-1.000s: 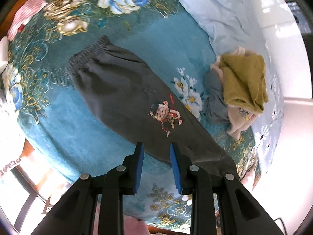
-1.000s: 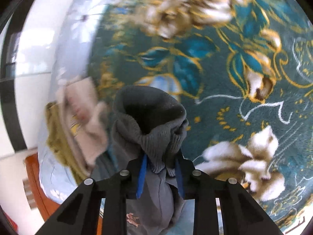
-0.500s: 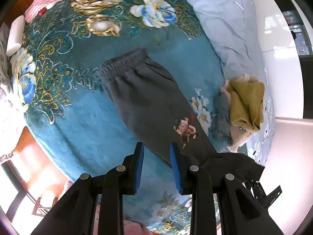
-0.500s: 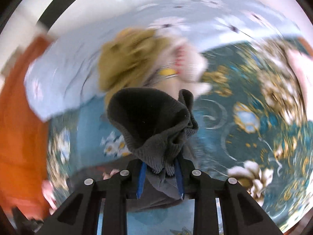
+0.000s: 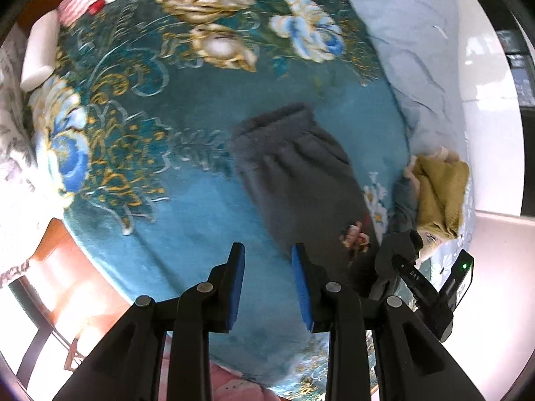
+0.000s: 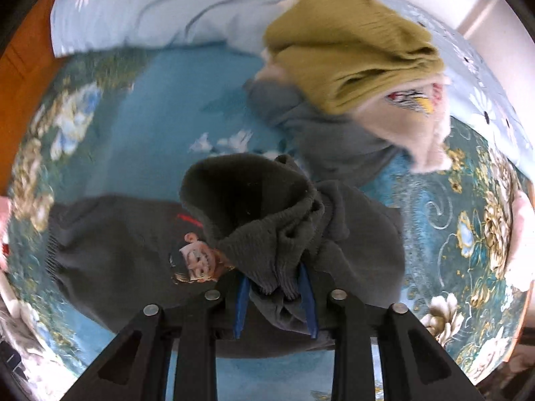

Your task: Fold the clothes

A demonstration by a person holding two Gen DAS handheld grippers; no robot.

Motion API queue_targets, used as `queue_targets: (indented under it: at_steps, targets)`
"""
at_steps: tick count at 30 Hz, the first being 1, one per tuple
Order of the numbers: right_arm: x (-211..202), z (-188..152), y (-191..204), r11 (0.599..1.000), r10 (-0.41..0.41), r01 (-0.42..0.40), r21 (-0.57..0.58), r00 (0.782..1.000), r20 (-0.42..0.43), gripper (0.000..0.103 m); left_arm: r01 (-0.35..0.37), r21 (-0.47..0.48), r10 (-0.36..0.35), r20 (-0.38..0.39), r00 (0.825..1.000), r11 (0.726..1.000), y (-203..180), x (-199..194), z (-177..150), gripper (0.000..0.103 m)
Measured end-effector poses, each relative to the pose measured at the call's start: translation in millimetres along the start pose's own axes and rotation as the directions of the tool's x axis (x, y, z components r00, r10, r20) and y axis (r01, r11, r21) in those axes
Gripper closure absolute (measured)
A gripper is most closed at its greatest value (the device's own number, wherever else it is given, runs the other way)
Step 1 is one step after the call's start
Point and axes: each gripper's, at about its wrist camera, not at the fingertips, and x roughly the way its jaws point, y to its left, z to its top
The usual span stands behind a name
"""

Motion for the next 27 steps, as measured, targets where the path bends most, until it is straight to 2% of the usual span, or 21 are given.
queue_targets:
  at_steps: [3,5,7,9,13,14,17,19,21,25,27]
  targets:
    - [5,-5,12,0.999,0.042,-0.042,0.002,0.999,-0.021,0.065,-0.008,-0.041,0.008,-0.014,1.000,0.999,18,5,6,0.074]
    - [4,-9,17,0.992,0.129,-0.129,0.003,0.991,-0.035,0.055,-0.007,-0.053,0.005,-0.023,1.000,0.999,23,10,12,0.074]
    - [-2,-12,18,0.979,0.202,-0.202,-0.007,0.978,-0.044,0.050,-0.002,-0.055,0.000,-0.032,0.999,0.999,24,15,18,0.074]
    - [-16,-14,8,0.971,0.240,-0.240,-0.001,0.971,-0.015,0.050,0.006,-0.044,-0.007,-0.042,0.999,0.999,21,21,21,0.073]
    - [-34,-7,-36,0.965,0.231,-0.238,0.108,0.970,0.070,0.048,0.008,-0.023,-0.010,-0.071,0.997,1.000,15,34,26,0.073]
    - [-32,-6,-48,0.963,0.215,-0.223,0.150,0.974,0.070,0.048,0.008,-0.021,-0.009,-0.078,0.997,1.000,14,37,26,0.073]
    - [-11,-3,-87,0.945,0.151,-0.149,0.290,0.988,0.014,0.049,0.002,-0.017,-0.004,-0.095,0.995,1.000,15,44,28,0.073]
    - [6,-2,-97,0.937,0.137,-0.119,0.327,0.990,-0.034,0.049,-0.009,-0.022,0.007,-0.105,0.994,1.000,18,47,29,0.073]
    - [14,1,-91,0.944,0.137,-0.112,0.309,0.989,-0.060,0.049,-0.019,-0.032,0.015,-0.110,0.994,0.999,22,50,31,0.073]
    - [13,10,-46,0.963,0.219,-0.207,0.170,0.975,-0.050,0.049,-0.029,-0.057,0.022,-0.116,0.993,0.998,30,54,34,0.073]
    - [19,14,-31,0.962,0.233,-0.221,0.158,0.970,-0.065,0.049,-0.031,-0.067,0.023,-0.119,0.993,0.997,32,56,35,0.073]
